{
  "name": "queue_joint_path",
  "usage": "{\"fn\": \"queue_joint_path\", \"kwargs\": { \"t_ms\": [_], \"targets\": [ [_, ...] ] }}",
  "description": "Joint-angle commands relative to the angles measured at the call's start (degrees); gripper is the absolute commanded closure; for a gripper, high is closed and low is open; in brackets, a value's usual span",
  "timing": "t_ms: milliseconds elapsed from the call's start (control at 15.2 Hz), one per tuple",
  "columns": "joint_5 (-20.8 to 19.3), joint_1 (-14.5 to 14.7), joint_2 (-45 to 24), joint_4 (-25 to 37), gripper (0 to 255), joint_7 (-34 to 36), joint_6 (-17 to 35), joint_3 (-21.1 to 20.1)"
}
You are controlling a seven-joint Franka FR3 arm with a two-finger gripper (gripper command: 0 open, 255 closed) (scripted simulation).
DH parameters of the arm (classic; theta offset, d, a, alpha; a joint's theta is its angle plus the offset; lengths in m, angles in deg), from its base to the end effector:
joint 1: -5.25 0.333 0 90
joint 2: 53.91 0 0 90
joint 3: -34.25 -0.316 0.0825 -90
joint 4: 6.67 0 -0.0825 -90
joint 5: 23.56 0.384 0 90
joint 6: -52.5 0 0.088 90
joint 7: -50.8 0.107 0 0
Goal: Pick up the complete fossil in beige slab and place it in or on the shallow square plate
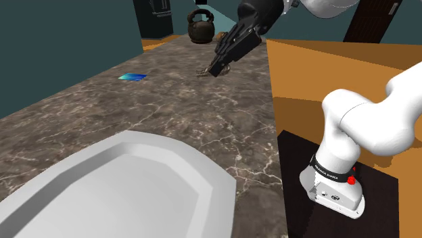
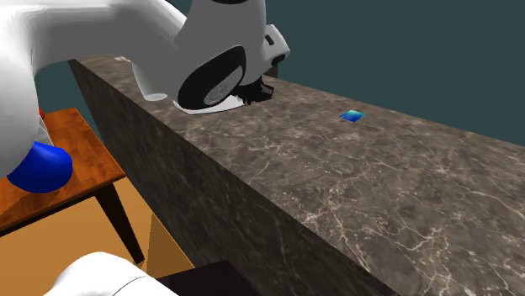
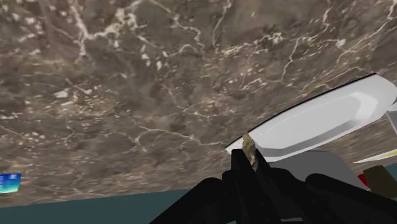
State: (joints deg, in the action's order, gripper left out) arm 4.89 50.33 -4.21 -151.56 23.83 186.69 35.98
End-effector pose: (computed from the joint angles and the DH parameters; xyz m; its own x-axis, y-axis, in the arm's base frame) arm 0.2430 0.2353 0.6218 0.4477 0.5521 0.7034 0.8691 -0.4538 -0.1970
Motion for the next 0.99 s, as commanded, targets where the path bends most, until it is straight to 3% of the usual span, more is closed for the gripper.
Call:
{"fn": "queue_joint_path", "kwargs": {
  "t_ms": [0, 528, 924],
  "targets": [
    [1.09, 0.90, -2.68, 1.00, 255, 2.13, 2.80, -3.03],
    [2.08, 1.76, -14.88, 8.34, 255, 10.19, 11.23, -13.53],
    [-1.47, -0.60, -25.02, 16.39, 255, 18.12, 15.88, -22.14]
  ]
}}
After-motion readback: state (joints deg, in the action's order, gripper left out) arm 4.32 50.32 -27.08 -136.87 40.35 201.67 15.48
